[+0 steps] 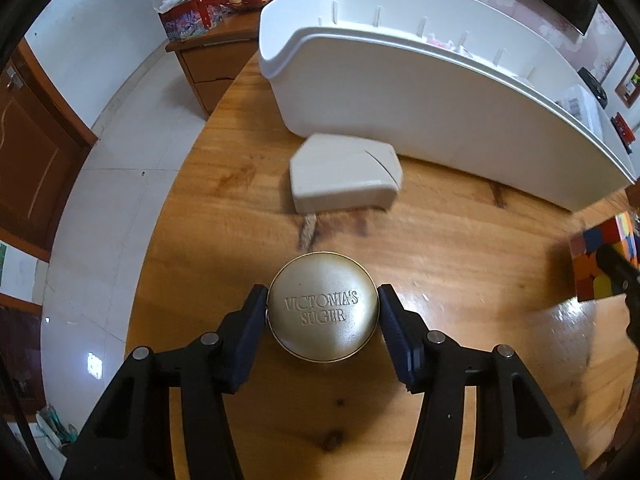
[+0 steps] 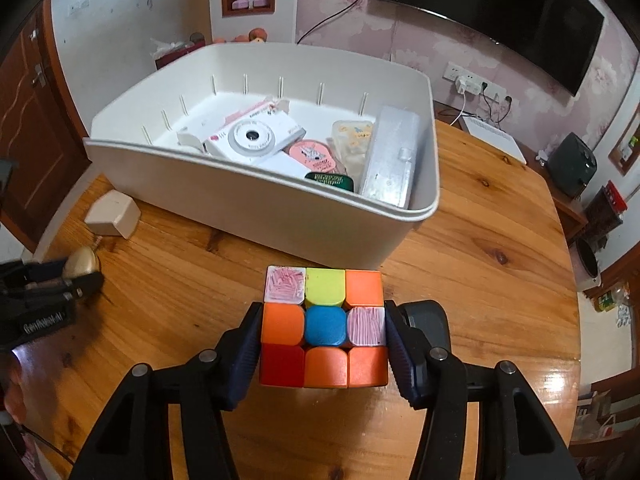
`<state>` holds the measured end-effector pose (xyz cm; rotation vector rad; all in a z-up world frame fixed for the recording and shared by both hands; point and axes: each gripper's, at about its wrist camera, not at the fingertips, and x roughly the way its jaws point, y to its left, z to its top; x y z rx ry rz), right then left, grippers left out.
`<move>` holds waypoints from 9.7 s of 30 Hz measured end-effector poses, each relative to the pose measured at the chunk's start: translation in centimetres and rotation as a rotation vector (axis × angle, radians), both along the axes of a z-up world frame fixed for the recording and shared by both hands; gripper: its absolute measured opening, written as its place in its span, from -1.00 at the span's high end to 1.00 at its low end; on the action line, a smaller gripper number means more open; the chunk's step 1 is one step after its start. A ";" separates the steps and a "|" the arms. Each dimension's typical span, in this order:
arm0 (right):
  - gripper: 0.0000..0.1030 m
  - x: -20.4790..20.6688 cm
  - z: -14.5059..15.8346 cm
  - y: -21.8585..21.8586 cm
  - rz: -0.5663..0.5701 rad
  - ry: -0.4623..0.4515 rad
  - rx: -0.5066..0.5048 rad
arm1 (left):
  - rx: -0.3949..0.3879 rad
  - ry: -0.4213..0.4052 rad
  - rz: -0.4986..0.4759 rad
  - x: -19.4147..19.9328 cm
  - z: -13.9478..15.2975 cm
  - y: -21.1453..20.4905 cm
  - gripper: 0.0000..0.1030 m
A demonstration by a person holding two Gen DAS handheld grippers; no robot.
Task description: Organize rigid objects
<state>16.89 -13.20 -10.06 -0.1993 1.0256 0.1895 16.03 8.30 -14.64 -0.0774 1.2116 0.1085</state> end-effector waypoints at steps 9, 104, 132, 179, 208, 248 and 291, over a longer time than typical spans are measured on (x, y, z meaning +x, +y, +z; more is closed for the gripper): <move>-0.12 -2.8 3.6 0.0 -0.002 -0.034 0.032 | -0.047 -0.059 -0.082 -2.3 4.8 -1.6 -0.14; -0.40 8.8 14.6 -0.2 -0.148 -0.011 0.112 | -0.084 -0.100 -0.283 11.6 16.5 -1.6 -0.70; -0.48 -0.3 4.8 -8.2 -0.287 0.115 0.235 | -0.098 -0.027 -0.168 4.1 4.5 1.8 -0.95; -0.13 1.7 -2.7 -8.3 -0.369 0.273 0.170 | -0.106 -0.006 -0.110 3.6 3.0 0.0 -0.28; -0.13 6.0 28.4 0.5 -0.092 -0.259 0.127 | 0.139 -0.437 -0.260 8.5 23.9 -3.3 -0.29; -0.39 16.4 7.5 2.1 -0.126 0.097 0.131 | -0.117 -0.038 -0.182 17.1 7.5 -3.8 -0.86; -0.56 -20.2 16.9 -2.5 -0.151 -0.315 0.108 | -0.068 -0.366 -0.272 -14.2 19.4 -8.2 -0.91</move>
